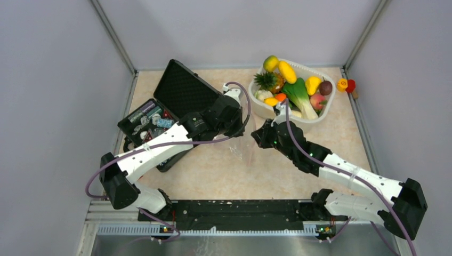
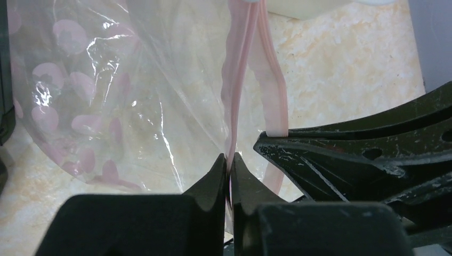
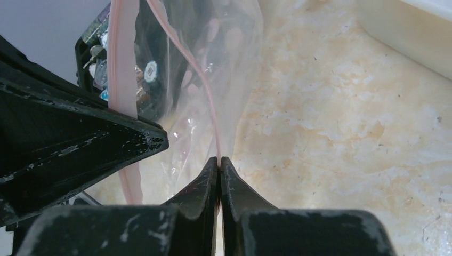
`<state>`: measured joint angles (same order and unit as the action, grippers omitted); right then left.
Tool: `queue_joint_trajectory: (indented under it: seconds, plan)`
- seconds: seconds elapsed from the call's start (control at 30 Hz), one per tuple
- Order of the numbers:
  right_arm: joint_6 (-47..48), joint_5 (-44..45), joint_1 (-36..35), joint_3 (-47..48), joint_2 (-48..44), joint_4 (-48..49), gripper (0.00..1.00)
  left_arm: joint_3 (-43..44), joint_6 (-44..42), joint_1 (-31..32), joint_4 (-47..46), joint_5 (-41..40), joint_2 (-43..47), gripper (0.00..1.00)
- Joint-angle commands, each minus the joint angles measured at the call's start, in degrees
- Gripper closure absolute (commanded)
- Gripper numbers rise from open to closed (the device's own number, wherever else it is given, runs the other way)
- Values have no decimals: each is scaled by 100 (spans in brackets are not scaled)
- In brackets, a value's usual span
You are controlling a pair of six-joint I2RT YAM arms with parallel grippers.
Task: Place the food in the zip-top bag and seal the zipper
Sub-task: Open the zipper of the food storage bag.
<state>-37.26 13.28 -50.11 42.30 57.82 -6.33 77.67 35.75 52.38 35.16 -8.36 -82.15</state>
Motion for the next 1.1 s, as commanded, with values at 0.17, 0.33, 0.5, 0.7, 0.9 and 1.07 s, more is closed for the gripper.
queue_joint_trajectory:
  seconds: [0.17,0.33,0.5,0.7,0.9,1.07]
  plan:
    - [-235,77,-35,-228,-278,859,100,-216,-219,0,-370,173,87,74]
    - [-432,80,-35,-270,-280,920,100,-144,-174,29,-71,140,22,71]
    - [-482,217,-34,-187,-194,839,100,-232,-183,147,88,52,156,64]
    - [-451,180,-35,-118,-109,818,100,-474,-126,246,171,-414,346,82]
    - [-282,206,-36,-55,-122,532,100,-640,-164,246,137,-642,609,100]
    - [391,-153,-37,225,-226,-139,100,-214,-202,246,713,-982,805,100]
